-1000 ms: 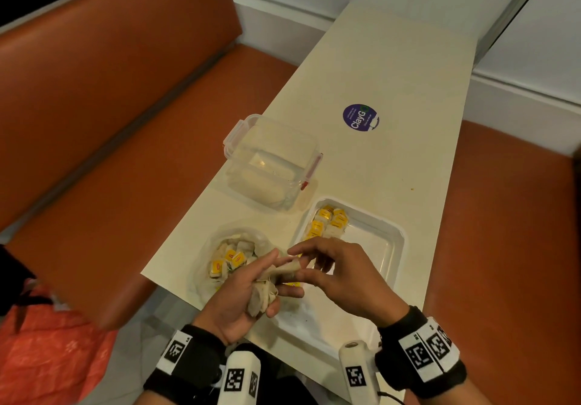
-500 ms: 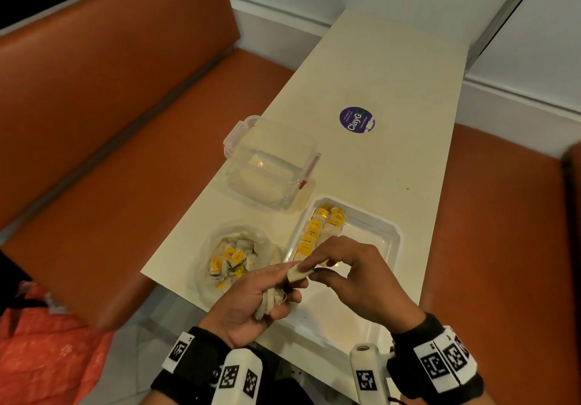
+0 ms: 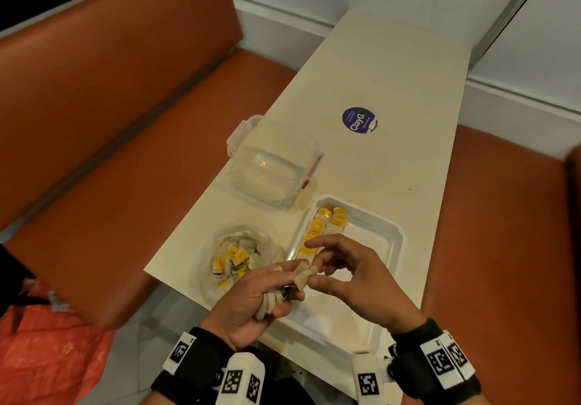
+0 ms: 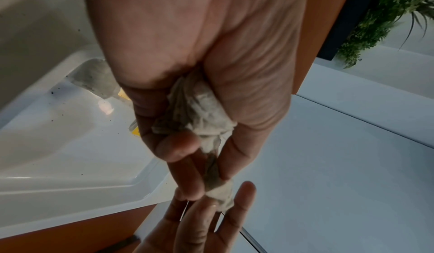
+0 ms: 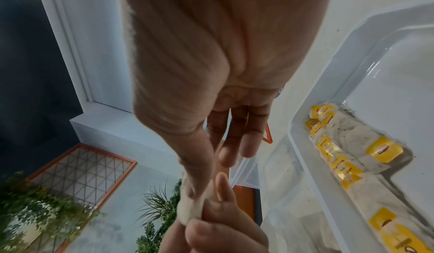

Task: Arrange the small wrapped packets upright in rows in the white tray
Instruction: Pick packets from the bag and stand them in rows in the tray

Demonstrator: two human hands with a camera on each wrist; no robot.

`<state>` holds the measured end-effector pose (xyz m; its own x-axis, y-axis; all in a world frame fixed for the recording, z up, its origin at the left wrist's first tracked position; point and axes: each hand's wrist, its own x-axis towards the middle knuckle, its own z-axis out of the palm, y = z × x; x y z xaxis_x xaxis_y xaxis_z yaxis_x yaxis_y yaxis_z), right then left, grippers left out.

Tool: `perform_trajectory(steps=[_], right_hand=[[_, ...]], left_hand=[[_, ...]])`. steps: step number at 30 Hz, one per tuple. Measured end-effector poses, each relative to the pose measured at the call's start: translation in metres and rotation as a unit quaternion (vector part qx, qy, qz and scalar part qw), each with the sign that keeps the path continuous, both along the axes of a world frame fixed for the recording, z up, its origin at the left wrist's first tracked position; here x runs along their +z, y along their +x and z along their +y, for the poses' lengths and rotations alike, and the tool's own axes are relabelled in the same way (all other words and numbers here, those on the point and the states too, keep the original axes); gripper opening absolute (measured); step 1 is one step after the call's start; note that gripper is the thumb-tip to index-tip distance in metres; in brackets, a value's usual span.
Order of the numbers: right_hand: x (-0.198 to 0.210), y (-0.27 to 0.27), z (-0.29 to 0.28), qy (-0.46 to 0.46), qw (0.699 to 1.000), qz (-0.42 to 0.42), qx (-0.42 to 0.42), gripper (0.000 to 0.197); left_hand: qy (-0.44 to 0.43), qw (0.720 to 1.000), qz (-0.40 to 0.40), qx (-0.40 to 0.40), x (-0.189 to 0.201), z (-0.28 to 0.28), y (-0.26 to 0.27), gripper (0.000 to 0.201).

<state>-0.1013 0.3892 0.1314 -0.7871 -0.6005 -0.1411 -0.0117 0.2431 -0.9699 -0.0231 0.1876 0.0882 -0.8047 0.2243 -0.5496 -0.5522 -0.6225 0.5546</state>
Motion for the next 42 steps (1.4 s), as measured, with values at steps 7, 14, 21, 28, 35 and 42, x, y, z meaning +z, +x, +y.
perform_trajectory(steps=[7, 14, 21, 28, 35, 42], right_hand=[[-0.001, -0.007, 0.004, 0.032, 0.997, 0.014, 0.071, 0.017], [-0.004, -0.013, 0.008, 0.001, 0.997, 0.026, 0.069, 0.008], [-0.008, -0.018, 0.017, 0.008, 0.996, -0.066, 0.053, 0.029], [-0.031, -0.003, 0.0, -0.017, 0.978, -0.182, -0.097, 0.04], [-0.063, -0.009, 0.009, 0.033, 0.975, -0.171, -0.142, 0.007], [-0.108, -0.038, 0.02, 0.24, 0.965, -0.071, -0.078, 0.003]], left_hand=[[-0.016, 1.0, 0.013, -0.024, 0.001, 0.001, 0.0, 0.04], [-0.032, 0.999, 0.009, -0.032, -0.003, 0.006, -0.001, 0.037], [-0.053, 0.998, -0.001, 0.033, -0.007, 0.009, -0.006, 0.039], [-0.083, 0.992, -0.026, 0.091, -0.019, 0.019, -0.01, 0.043], [-0.095, 0.986, -0.098, 0.091, -0.035, 0.022, -0.006, 0.047], [-0.095, 0.977, -0.136, 0.135, -0.041, -0.002, -0.008, 0.031]])
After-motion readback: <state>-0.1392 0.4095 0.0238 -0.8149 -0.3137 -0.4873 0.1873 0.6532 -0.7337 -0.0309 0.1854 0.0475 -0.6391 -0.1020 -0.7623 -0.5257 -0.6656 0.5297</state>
